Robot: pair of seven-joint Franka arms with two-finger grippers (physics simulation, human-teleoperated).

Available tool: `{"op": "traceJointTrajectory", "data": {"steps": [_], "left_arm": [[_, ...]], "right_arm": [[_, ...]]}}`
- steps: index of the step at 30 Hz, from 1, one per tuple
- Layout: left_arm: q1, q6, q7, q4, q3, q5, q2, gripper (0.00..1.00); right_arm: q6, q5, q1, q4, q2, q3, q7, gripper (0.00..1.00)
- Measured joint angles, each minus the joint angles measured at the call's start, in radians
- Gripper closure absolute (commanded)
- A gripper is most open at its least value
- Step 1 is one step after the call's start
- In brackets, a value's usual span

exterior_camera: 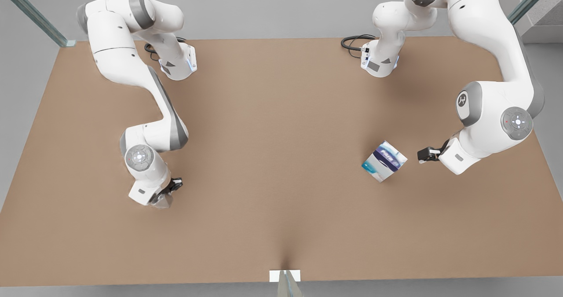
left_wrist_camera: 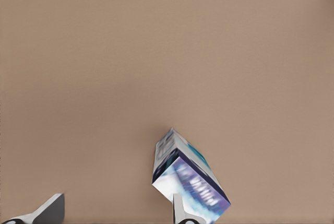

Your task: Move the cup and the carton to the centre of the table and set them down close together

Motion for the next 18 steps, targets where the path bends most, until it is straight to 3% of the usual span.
{"op": "traceJointTrajectory", "data": {"steps": [4, 6, 11, 18], "left_arm": [[0.0, 0.0, -0.002, 0.0, 0.0, 0.001, 0.0, 0.0], [0.001, 0.0, -0.001, 0.0, 0.001, 0.001, 0.001, 0.0], [0.003, 0.0, -0.002, 0.0, 0.005, 0.001, 0.002, 0.0], [0.002, -0.006, -0.003, 0.0, 0.008, 0.003, 0.0, 0.0]], "right_arm": [[-0.072, 0.061, 0.232, 0.237, 0.145, -0.009, 0.323, 0.79], [-0.125, 0.069, 0.363, 0.391, 0.241, -0.105, 0.405, 0.79], [-0.296, 0.099, 0.481, 0.85, 0.552, -0.169, 0.448, 0.79], [-0.188, 0.145, 0.567, 0.893, 0.648, -0.174, 0.541, 0.79]]}}
